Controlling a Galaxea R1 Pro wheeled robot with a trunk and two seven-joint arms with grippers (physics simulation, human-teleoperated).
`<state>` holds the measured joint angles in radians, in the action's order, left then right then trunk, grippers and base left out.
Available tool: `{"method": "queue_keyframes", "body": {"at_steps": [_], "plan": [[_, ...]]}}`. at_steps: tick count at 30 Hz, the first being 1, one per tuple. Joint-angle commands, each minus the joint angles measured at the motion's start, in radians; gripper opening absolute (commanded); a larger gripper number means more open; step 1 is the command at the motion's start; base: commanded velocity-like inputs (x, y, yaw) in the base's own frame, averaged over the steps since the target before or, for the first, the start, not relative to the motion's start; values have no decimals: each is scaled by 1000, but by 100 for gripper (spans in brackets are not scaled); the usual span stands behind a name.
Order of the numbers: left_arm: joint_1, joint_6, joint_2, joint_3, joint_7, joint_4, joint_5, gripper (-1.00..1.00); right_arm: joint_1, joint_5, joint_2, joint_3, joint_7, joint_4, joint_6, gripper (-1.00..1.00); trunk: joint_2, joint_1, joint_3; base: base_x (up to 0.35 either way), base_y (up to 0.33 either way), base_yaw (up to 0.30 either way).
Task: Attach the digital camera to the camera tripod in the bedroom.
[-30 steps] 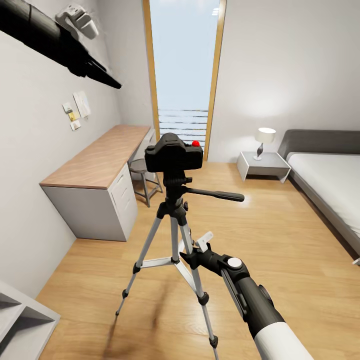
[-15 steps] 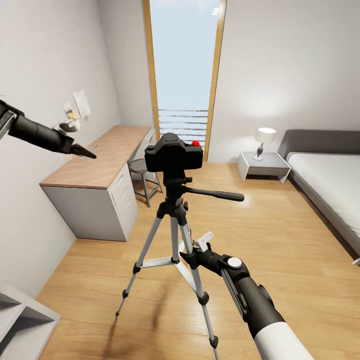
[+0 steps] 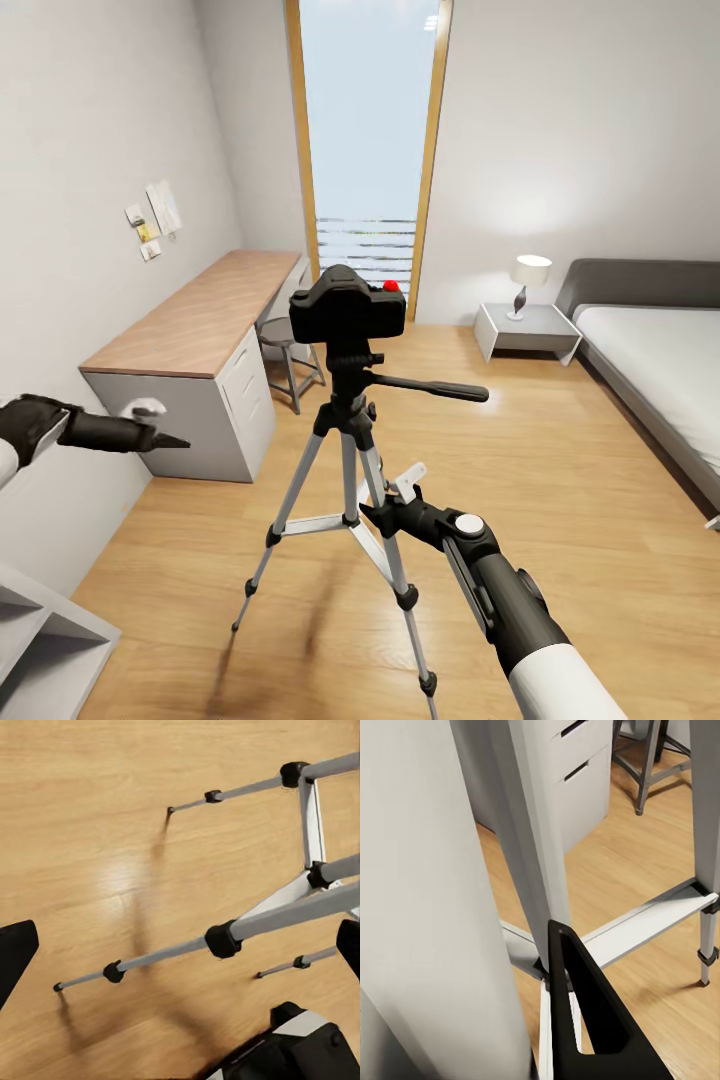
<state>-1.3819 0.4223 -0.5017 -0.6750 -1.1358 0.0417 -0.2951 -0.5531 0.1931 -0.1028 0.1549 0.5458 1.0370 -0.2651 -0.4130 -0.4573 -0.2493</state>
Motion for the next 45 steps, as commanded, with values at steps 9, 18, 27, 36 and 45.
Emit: {"method": "queue_keyframes", "body": {"at_steps": [9, 18, 27, 36, 45], "plan": [[317, -132, 62, -3, 351, -36, -488, 100, -1, 65, 0, -4, -1, -32, -44, -100, -2, -1, -2, 0, 0, 0], [630, -389, 144, -3, 544, -40, -661, 100, -1, 64, 0, -4, -1, -32, -46, -100, -2, -1, -2, 0, 0, 0], [857, -495, 233, -3, 630, -41, -678, 100, -1, 63, 0, -5, -1, -28, -45, -100, -2, -1, -2, 0, 0, 0], [960, -481, 346, -3, 1038, -42, -682, 100, -1, 64, 0, -4, -1, -26, -46, -100, -2, -1, -2, 0, 0, 0], [1060, -385, 444, -2, 1246, -42, -686, 100, -1, 63, 0, -5, -1, -23, -46, -100, -2, -1, -2, 0, 0, 0]]}}
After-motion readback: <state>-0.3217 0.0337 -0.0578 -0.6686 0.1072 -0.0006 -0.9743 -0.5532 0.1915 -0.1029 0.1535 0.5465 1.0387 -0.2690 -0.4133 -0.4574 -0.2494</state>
